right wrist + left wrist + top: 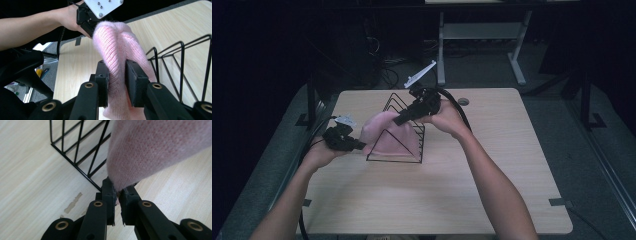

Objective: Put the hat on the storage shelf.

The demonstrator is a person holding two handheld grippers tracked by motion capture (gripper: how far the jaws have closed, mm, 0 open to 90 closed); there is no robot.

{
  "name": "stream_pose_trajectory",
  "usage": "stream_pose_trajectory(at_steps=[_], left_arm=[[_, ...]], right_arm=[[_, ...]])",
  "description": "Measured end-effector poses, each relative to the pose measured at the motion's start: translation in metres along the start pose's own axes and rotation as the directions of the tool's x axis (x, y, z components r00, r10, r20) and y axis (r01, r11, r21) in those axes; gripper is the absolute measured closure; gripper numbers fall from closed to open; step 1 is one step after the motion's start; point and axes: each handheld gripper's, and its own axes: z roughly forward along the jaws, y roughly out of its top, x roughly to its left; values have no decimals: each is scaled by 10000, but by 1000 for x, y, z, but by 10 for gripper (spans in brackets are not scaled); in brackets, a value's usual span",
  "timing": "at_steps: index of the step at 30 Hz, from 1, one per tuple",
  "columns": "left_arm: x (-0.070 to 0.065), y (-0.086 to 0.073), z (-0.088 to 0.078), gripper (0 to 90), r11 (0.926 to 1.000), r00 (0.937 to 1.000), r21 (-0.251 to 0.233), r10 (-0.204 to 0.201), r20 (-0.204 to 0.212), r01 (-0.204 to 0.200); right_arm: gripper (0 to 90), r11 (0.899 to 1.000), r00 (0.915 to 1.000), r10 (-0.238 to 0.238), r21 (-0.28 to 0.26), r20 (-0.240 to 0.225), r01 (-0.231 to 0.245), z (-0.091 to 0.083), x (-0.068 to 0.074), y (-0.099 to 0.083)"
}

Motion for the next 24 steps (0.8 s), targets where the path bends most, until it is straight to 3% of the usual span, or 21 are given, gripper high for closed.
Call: stream_pose_trajectory(at_steps=[7, 13, 17, 24], left_arm=[[0, -4, 12, 834, 9996, 10000, 294, -12, 51, 10], [1, -5, 17, 834, 9981, 9999, 615, 93, 41, -96], [2, -6, 20, 834, 9973, 10000, 737, 18, 83, -24], [5, -12, 24, 835, 9962, 9996, 844, -207, 169, 192]], right_arm=[[680, 9994, 9995, 297, 175, -91, -295, 6, -3, -8], [676, 9996, 9997, 241, 152, -73, -240, 9, -3, -8], [727, 10000, 9998, 29, 84, 190, -31, 10, -3, -8], [777, 9998, 9999, 115, 131, 108, -116, 17, -4, -10]])
